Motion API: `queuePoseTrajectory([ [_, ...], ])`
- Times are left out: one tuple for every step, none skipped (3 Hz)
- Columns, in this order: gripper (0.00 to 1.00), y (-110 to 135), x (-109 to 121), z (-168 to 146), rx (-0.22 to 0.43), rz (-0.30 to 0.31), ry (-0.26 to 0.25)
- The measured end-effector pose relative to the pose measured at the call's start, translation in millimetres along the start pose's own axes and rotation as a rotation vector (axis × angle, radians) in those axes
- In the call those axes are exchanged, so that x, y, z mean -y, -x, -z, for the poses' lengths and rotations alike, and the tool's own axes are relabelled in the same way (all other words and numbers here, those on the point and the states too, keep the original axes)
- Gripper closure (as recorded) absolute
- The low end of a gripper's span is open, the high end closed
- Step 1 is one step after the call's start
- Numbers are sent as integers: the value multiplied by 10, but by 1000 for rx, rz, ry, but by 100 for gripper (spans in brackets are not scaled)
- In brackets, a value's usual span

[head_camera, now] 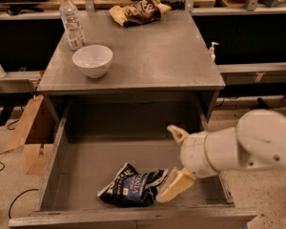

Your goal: Place blue chip bag into top drawer

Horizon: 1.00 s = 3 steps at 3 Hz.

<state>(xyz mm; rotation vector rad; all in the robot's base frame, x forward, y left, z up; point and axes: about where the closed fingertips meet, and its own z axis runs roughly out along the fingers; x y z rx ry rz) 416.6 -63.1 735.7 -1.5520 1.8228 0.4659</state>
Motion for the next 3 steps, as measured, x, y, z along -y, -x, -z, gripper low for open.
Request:
queuePoseTrajectory([
  [0,545,399,1019,19,-4,-106],
  [0,770,693,1849,90,-39,-260],
  [0,748,820,2427,195,-85,-421],
])
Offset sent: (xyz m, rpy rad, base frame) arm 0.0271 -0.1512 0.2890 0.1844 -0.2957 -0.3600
